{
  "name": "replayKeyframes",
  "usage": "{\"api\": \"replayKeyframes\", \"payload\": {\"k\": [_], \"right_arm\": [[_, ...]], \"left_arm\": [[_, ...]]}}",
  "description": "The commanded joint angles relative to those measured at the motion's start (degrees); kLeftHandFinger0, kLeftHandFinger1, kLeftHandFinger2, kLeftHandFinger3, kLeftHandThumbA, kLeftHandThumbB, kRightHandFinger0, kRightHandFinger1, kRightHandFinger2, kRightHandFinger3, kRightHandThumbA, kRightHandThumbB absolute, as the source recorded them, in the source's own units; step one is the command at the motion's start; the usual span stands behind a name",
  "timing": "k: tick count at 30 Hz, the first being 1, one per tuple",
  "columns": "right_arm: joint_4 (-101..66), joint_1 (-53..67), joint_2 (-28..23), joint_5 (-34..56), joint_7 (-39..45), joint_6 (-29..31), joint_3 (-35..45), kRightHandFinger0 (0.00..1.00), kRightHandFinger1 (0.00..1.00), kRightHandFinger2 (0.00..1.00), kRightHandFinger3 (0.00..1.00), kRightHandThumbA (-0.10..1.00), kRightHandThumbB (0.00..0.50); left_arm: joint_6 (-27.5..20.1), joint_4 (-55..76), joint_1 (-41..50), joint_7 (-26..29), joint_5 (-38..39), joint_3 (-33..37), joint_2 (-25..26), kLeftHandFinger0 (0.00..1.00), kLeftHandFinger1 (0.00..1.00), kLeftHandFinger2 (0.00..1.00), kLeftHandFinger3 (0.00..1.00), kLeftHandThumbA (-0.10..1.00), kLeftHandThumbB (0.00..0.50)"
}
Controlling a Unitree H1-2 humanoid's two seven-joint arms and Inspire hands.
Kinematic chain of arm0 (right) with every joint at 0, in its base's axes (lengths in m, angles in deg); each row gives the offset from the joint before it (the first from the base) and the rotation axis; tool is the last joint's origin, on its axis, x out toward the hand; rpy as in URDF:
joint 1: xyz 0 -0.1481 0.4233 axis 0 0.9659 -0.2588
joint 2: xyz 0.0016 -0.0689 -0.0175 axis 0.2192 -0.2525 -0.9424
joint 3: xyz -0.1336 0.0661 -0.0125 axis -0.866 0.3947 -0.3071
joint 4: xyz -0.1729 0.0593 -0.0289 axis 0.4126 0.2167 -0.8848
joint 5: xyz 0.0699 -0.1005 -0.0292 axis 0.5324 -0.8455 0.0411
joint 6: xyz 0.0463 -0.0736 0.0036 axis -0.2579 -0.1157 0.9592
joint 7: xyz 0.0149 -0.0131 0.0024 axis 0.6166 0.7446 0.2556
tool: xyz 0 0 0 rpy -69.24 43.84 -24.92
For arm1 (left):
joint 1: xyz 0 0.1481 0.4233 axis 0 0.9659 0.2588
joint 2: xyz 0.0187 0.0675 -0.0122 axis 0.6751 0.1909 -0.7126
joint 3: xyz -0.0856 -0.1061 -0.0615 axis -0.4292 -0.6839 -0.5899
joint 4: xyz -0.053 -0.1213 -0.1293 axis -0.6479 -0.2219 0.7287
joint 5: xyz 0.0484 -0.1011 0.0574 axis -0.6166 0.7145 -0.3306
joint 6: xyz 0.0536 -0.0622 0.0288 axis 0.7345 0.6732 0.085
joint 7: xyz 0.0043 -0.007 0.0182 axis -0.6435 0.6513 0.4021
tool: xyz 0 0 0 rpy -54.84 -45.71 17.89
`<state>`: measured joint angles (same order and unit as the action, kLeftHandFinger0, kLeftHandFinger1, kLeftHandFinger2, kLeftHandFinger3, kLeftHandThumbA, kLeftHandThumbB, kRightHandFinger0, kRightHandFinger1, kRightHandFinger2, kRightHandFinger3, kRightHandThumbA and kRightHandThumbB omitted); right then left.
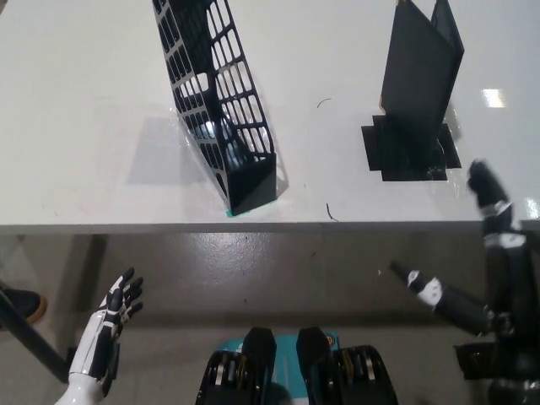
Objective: A notebook is kept standing on the table on the right hand side and a black shelf is kept on the left hand side and the robot uses its right hand to grab the notebook and places it in the shelf
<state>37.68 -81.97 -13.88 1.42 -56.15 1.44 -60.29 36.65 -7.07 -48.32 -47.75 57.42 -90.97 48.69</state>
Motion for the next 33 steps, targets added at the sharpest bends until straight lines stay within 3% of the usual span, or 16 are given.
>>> {"api": "replayKeyframes", "payload": {"k": [1, 3, 8, 13, 15, 25, 27, 30, 31, 33], "right_arm": [[-0.8, -6.1, -0.5, 1.7, -1.9, -3.0, 3.1, 1.00, 1.00, 1.00, 1.00, 1.00, 0.358], [0.9, -9.3, -0.5, 2.9, -2.5, -4.7, 4.8, 1.00, 1.00, 1.00, 1.00, 1.00, 0.382], [6.7, -15.7, -1.3, 4.0, -3.4, -6.7, 8.1, 1.00, 1.00, 1.00, 1.00, 1.00, 0.386], [13.8, -22.1, -1.8, 3.9, -4.5, -8.8, 10.5, 1.00, 1.00, 1.00, 1.00, 1.00, 0.433], [17.4, -24.5, -2.2, 3.3, -5.3, -8.9, 11.0, 1.00, 1.00, 1.00, 1.00, 1.00, 0.405], [36.9, -37.1, -3.6, 5.3, -6.7, -10.2, 12.2, 1.00, 1.00, 1.00, 1.00, 1.00, 0.419], [40.4, -39.2, -3.8, 5.6, -7.2, -9.8, 12.3, 1.00, 1.00, 1.00, 1.00, 1.00, 0.430], [51.3, -44.8, -4.2, 5.7, -9.1, -8.9, 12.5, 1.00, 1.00, 1.00, 1.00, 1.00, 0.484], [56.2, -47.2, -4.4, 5.7, -9.9, -7.7, 12.5, 1.00, 1.00, 1.00, 1.00, 1.00, 0.482], [63.4, -50.4, -4.6, 6.9, -9.8, -3.6, 12.7, 1.00, 1.00, 1.00, 1.00, 1.00, 0.421]], "left_arm": [[-3.0, 0.5, -0.1, -0.5, 0.6, -0.4, 0.7, 1.00, 1.00, 1.00, 1.00, 1.00, 0.082], [-3.0, 0.7, 0.2, -0.4, 0.8, -0.6, 0.6, 1.00, 1.00, 1.00, 1.00, 1.00, 0.078], [-3.4, 0.5, 0.3, -0.5, 0.5, -0.5, 0.8, 1.00, 1.00, 1.00, 1.00, 1.00, 0.074], [-3.9, 0.0, 0.6, -0.7, 0.9, -0.5, 0.8, 1.00, 1.00, 1.00, 1.00, 1.00, 0.074], [-4.1, -0.2, 0.7, -0.7, 0.8, -0.5, 0.8, 1.00, 1.00, 1.00, 1.00, 1.00, 0.073], [-3.9, -0.3, 1.1, -0.6, 0.5, -0.3, 0.6, 1.00, 1.00, 1.00, 1.00, 1.00, 0.075], [-3.9, -0.4, 1.0, -0.6, 0.4, -0.3, 0.6, 1.00, 1.00, 1.00, 1.00, 1.00, 0.076], [-4.0, -0.4, 1.4, -0.2, 0.1, -0.2, 0.4, 1.00, 1.00, 1.00, 1.00, 1.00, 0.079], [-3.8, -0.2, 1.4, -0.2, 0.1, -0.3, 0.3, 1.00, 1.00, 1.00, 1.00, 1.00, 0.077], [-4.0, -0.2, 1.7, -0.4, 0.4, -0.2, 0.2, 1.00, 1.00, 1.00, 1.00, 1.00, 0.072]]}}
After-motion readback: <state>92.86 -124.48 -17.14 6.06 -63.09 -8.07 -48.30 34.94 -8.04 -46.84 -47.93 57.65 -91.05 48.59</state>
